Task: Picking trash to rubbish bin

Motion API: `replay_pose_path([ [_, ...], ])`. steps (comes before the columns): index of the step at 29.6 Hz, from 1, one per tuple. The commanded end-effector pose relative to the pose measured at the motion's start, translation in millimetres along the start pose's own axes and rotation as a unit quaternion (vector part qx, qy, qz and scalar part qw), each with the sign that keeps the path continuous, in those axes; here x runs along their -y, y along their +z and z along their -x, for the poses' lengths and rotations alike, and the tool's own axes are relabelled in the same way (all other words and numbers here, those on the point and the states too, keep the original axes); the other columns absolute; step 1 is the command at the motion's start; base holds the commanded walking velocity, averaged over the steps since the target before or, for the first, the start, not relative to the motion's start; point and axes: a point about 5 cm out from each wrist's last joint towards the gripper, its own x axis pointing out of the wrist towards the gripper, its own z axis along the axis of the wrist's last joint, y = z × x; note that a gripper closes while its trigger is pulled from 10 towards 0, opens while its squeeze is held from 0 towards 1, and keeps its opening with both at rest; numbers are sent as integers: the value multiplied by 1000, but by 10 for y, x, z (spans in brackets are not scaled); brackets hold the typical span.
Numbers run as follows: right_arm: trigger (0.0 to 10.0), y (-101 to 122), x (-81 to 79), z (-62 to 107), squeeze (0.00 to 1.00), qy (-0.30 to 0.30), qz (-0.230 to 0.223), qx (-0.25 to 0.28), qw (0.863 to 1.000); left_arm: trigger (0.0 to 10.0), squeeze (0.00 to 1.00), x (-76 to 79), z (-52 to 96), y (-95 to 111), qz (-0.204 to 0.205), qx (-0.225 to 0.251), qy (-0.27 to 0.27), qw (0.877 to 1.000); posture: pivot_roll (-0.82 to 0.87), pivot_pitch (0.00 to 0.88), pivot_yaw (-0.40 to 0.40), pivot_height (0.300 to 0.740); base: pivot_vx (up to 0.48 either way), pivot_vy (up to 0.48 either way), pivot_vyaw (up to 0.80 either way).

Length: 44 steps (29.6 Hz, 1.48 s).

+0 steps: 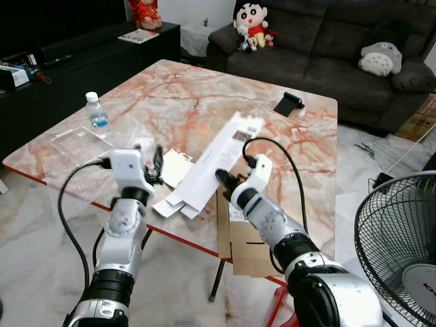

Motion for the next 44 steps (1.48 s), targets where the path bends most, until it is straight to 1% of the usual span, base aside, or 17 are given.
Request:
replay_pose_path([
  [1,0,-109,-406,-133,0,55,-26,4,998,10000,0,35,-39,64,18,8,-3,1000,0,0,-110,740,0,0,0],
  [3,0,14,-444,-138,0,65,-19,24,997,10000,0,52,-31,61,13,7,-6,1000,-1,0,-109,740,0,0,0],
  [6,0,61,-457,-138,0,70,-15,32,997,10000,0,58,-20,58,15,4,-7,1000,-1,0,-109,740,0,0,0],
  [7,10000,277,-457,-117,0,71,10,71,995,10000,0,105,20,8,21,-8,-9,1000,-4,0,-107,740,0,0,0],
  [11,10000,585,-403,-23,0,72,77,136,985,10000,0,208,82,-45,31,-24,-14,999,-4,0,-107,740,0,0,0],
  [15,10000,721,-336,73,0,65,108,177,976,10000,0,259,116,-72,34,-30,-17,999,-11,0,-100,740,0,0,0],
  [16,10000,762,-321,108,0,62,121,192,972,10000,0,273,123,-75,33,-31,-18,999,-14,0,-96,740,0,0,0],
  [17,10000,839,-294,187,0,58,138,227,962,10000,0,287,135,-77,33,-33,-16,999,-17,0,-95,740,0,0,0],
  [19,10000,886,-282,247,0,55,149,253,954,10000,0,286,143,-77,30,-35,-12,999,-19,0,-92,740,0,0,0],
  [22,10000,918,-262,348,0,37,228,284,931,10000,0,284,151,-63,5,-33,-14,999,-22,0,-90,740,0,0,0],
  [23,10000,911,-221,394,0,21,267,293,918,10000,0,272,153,-58,-12,-30,-12,999,-22,0,-90,740,0,0,0],
  [24,10000,901,-194,424,0,11,290,299,909,10000,0,262,155,-56,-23,-29,-10,999,-22,0,-87,740,0,0,0],
  [26,10000,863,-78,514,0,-22,332,312,890,10000,0,236,167,-62,-83,-26,-21,996,-22,0,-84,740,0,0,0],
  [28,10000,838,-21,582,0,-36,386,315,866,10000,0,222,175,-55,-122,-20,-34,992,-24,0,-84,740,0,0,0],
  [34,10000,778,31,664,0,-43,392,323,860,10000,0,167,163,-13,-116,-12,-13,993,-27,0,-79,740,0,0,0],
  [39,10000,741,32,679,0,-54,401,331,853,10000,0,220,151,-8,-114,-5,-15,993,-28,0,-79,740,0,0,0],
  [44,10000,699,22,676,0,-53,398,328,855,10000,0,254,151,-17,-113,-6,-17,993,-30,0,-79,740,-96,0,0],
])
